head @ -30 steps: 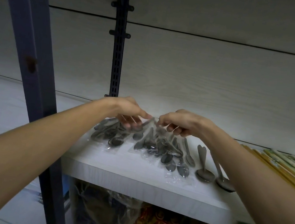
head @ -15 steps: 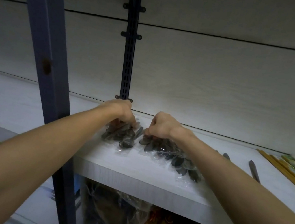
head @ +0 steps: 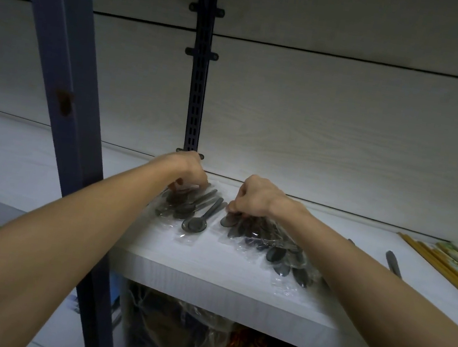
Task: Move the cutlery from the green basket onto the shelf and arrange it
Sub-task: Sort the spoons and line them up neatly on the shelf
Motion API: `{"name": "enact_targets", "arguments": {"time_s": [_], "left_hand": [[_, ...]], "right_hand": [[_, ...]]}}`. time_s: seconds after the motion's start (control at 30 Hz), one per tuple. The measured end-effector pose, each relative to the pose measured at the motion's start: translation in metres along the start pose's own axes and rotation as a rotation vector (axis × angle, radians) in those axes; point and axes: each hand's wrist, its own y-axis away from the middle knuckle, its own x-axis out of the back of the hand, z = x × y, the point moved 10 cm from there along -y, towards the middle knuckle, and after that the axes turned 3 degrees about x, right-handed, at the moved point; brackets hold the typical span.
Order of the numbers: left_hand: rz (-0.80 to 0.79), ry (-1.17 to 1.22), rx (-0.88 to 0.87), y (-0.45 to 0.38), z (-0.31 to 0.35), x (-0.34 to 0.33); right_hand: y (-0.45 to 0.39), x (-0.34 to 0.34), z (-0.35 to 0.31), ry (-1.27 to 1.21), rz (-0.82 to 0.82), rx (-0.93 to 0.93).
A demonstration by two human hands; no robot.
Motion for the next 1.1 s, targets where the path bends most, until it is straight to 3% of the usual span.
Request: {"name": "enact_targets", "arguments": {"time_s": [0.27, 0.63, 0.83, 0.97, 1.1], "left_hand": [[-0.099, -0.133, 0.006, 0.005, 0.001, -0.013], [-0.097, -0.045, -0.01, 0.012, 0.005, -0.01], [-0.093, 0.023, -0.016, 0.019, 0.011, -0.003], [-0.102, 0.01, -0.028, 0.024, 0.015, -0.003], [-0.155, 0.026, -0.055, 0.03, 0.021, -0.005]], "right_hand": [[0.0, -0.001, 0.001, 0.001, -0.001, -0.011], [0.008, 0.004, 0.0, -0.002, 0.028, 0.002], [0.014, 0.007, 0.001, -0.14, 0.062, 0.041], [0.016, 0.018, 0.004, -0.225, 0.138, 0.053], [0.027, 0.044, 0.017, -0.051, 0.266, 0.032]]}}
